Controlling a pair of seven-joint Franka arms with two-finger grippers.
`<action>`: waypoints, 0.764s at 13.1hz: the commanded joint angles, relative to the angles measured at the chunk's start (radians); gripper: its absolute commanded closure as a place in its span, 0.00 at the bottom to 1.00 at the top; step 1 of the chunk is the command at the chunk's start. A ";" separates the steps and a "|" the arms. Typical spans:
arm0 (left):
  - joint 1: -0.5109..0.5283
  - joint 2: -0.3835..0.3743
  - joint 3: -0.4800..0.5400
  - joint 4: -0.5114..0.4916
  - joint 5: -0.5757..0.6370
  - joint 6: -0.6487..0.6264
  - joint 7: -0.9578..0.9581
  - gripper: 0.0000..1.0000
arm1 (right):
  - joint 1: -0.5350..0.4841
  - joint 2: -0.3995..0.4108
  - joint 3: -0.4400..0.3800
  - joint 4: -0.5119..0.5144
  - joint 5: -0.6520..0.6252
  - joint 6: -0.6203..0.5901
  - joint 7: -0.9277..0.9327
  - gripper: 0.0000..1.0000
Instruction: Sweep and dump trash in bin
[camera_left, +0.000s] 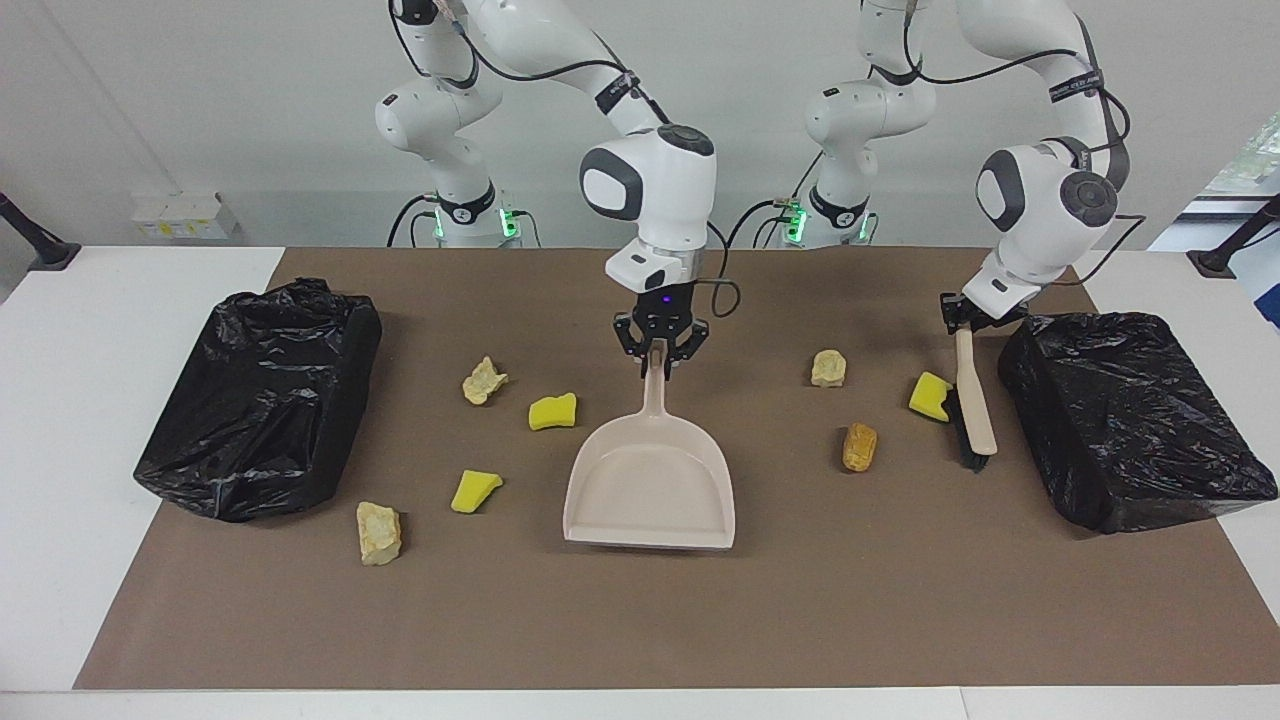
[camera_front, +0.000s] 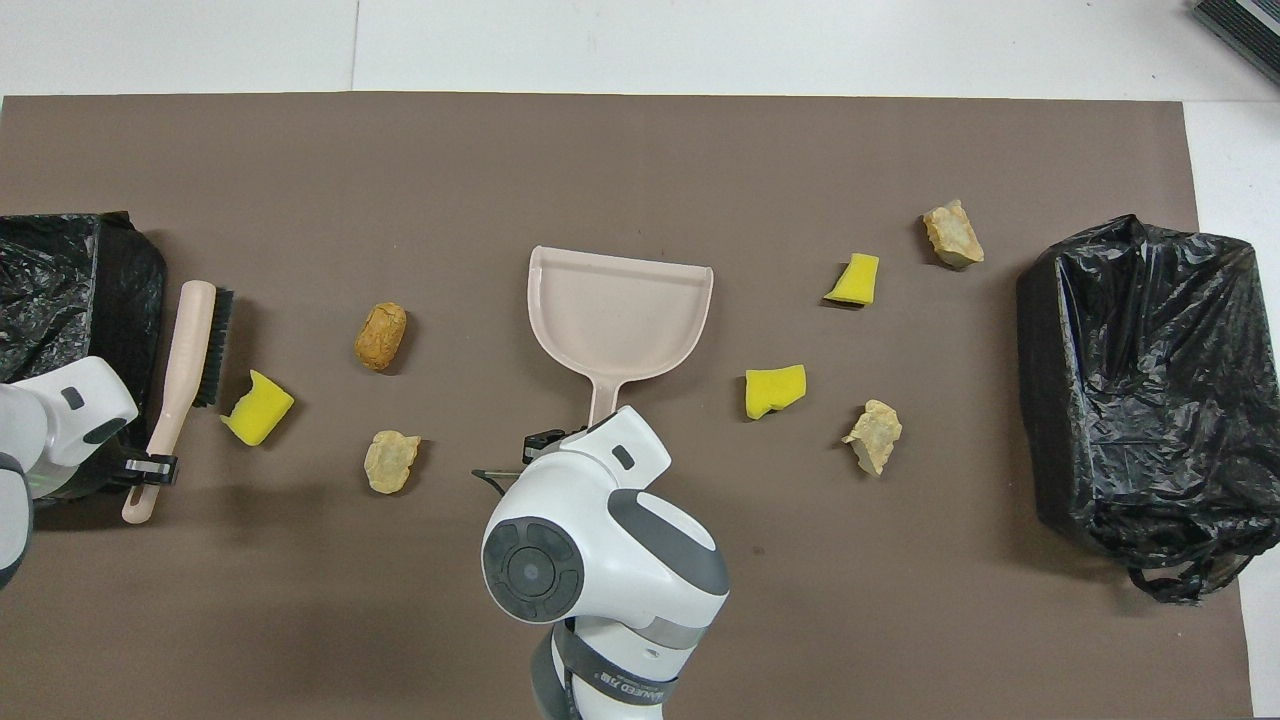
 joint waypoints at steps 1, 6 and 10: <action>-0.021 -0.036 -0.004 -0.023 0.016 -0.053 -0.004 1.00 | -0.087 -0.079 0.013 -0.021 0.004 -0.032 -0.246 1.00; -0.243 -0.044 -0.005 -0.023 -0.019 -0.096 -0.148 1.00 | -0.176 -0.104 0.013 -0.026 0.058 -0.158 -0.684 1.00; -0.302 -0.047 -0.002 0.010 -0.033 -0.146 -0.211 1.00 | -0.215 -0.107 0.013 -0.040 0.115 -0.166 -1.087 1.00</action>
